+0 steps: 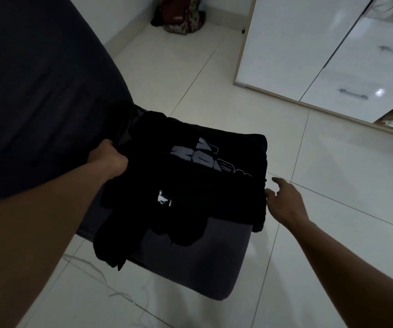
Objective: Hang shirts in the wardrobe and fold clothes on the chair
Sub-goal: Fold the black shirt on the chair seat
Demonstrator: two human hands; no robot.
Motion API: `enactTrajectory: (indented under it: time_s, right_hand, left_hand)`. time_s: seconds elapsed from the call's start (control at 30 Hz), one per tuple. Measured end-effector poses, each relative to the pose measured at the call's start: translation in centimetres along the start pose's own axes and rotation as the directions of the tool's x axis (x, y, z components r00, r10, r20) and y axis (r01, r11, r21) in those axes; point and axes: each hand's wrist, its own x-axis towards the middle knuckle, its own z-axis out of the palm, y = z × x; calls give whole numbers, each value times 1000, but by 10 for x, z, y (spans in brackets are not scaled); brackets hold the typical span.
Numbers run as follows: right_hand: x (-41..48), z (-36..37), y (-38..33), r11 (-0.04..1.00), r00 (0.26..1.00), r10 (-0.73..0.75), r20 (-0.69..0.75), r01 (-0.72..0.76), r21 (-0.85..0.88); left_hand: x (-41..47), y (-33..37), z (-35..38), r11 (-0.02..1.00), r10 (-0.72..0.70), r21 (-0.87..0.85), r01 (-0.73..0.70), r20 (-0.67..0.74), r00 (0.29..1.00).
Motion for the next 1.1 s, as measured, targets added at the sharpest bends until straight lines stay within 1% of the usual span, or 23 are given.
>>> enactTrajectory:
  time_s: [0.03,0.07,0.17,0.27,0.37,0.43,0.5,0.53,0.6,0.63,0.67,0.7,0.77,0.8,0.83,0.9,0.97,1.03,1.1]
  right_hand:
    - [3,-2,-4,1000,1000,-11,14,10,8]
    - [8,-4,-9,1000,1000,-17,22,17,10]
    - [31,-16,-30,999,999,-40,31,39,31]
    - [57,-22,-48,996,994,-90,55,89,10]
    - [86,-20,-62,991,988,-133,77,130,33]
    - [105,-17,-69,989,984,-145,107,143,33]
    - [123,-14,-75,993,979,-117,170,116,11]
    - [131,-16,-80,996,974,-85,209,80,34]
    - [146,-19,-88,993,959,-24,281,-8,115]
    - [151,-22,-91,993,953,-18,303,-20,121]
    - [154,-26,-94,996,946,-11,325,-18,88]
    - [157,-30,-96,999,943,-10,334,-1,32]
    - [162,-40,-96,992,952,-29,305,66,-111]
    - [162,-45,-97,980,959,-50,279,101,-173]
    - [159,-50,-98,970,966,-73,248,126,-206]
    - [152,-59,-93,962,974,-151,170,185,-203]
    - [141,-64,-85,938,962,-264,69,273,-215]
    - [127,-68,-76,900,925,-379,-12,365,-240]
    - [114,-71,-68,855,875,-482,-49,458,-242]
  left_hand:
    - [-1,4,-1,995,46,85,-42,-47,998]
    - [-1,8,-2,992,89,101,-81,-78,993]
    - [10,31,-3,981,191,59,-184,-133,973]
    - [37,58,2,973,227,-1,-229,-153,962]
    - [63,79,17,982,188,-9,-189,-88,978]
    - [79,89,27,996,89,-2,-89,-50,995]
    - [91,99,33,998,-16,55,21,-91,996]
    - [94,103,34,996,-46,75,54,-105,993]
    - [97,113,33,993,-57,99,65,-84,995]
    - [99,118,32,993,-57,101,63,-56,997]
    - [102,122,29,994,-77,77,79,-28,997]
    - [107,126,27,994,-111,20,111,6,994]
    - [113,129,22,965,-159,-198,175,94,983]
    - [114,131,20,937,-153,-298,180,112,982]
    - [113,132,17,915,-142,-363,176,120,983]
    - [111,134,10,881,-109,-444,165,149,983]
    - [107,135,-3,853,-74,-496,165,197,978]
    - [103,133,-17,827,-55,-529,192,264,963]
    - [96,130,-30,773,-48,-594,222,295,954]
